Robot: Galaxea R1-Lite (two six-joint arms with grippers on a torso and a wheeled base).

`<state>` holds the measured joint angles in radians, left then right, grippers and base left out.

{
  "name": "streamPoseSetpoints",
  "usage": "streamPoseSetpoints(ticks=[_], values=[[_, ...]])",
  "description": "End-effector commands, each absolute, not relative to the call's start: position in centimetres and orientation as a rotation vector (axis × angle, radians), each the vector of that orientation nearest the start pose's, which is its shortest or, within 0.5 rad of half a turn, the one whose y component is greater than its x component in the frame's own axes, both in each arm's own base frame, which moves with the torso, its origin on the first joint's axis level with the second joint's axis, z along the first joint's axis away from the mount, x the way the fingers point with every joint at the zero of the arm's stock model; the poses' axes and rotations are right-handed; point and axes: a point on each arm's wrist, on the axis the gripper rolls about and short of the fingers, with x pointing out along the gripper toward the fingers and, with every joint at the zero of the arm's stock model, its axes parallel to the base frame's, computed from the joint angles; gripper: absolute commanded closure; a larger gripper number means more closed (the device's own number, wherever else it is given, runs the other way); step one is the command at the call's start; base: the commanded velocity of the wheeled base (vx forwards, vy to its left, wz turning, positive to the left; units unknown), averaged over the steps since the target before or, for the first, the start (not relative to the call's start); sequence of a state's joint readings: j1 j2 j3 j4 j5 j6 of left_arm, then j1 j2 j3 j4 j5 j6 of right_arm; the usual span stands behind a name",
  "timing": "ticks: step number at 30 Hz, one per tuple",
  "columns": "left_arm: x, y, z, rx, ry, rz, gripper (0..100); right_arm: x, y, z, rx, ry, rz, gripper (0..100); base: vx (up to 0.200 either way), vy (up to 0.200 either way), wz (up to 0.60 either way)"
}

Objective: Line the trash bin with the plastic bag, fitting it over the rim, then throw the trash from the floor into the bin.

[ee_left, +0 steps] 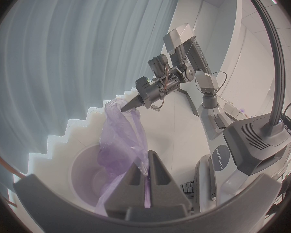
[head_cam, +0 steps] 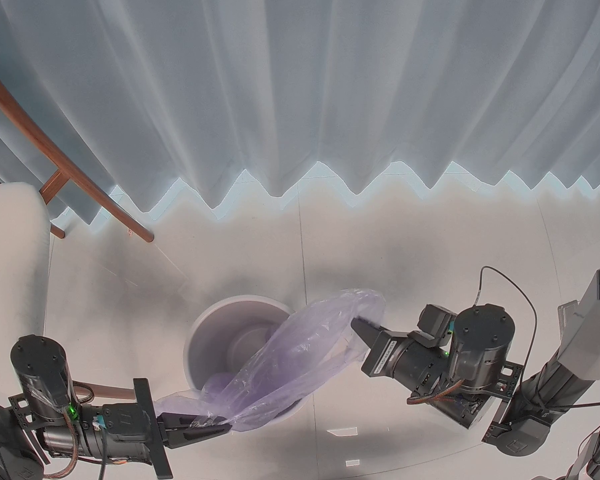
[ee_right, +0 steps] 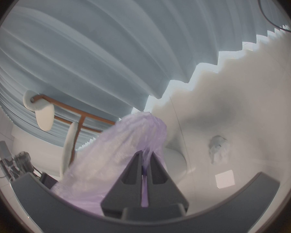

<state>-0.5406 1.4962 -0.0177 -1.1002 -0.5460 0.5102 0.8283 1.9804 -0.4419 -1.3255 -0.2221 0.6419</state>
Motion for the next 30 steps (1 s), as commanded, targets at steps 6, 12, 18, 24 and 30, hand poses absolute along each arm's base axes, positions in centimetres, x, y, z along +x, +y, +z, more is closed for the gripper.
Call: streamPoseSetpoints(ticks=[6,12,18,24,30], values=[[13.6,-9.4,9.7,0.403,0.142,-1.132,100,21.9,23.1,10.5,0.635,0.174,0.592,100,0.000,0.000,0.00],[14.7,-9.6,10.4,0.348,0.154,-1.050,100,22.1,23.4,11.1,0.661,0.127,0.610,100,0.000,0.000,0.00],[15.4,-9.9,10.9,0.355,0.120,-1.037,100,22.1,23.4,10.8,0.654,0.136,0.608,100,0.000,0.000,0.00],[15.6,-9.8,11.3,0.266,0.140,-1.012,0,21.9,23.2,10.3,0.615,0.147,0.603,100,0.000,0.000,0.00],[16.6,-8.5,13.9,0.136,0.034,-0.902,0,22.1,23.2,9.7,0.576,0.152,0.595,100,0.000,0.000,0.00]])
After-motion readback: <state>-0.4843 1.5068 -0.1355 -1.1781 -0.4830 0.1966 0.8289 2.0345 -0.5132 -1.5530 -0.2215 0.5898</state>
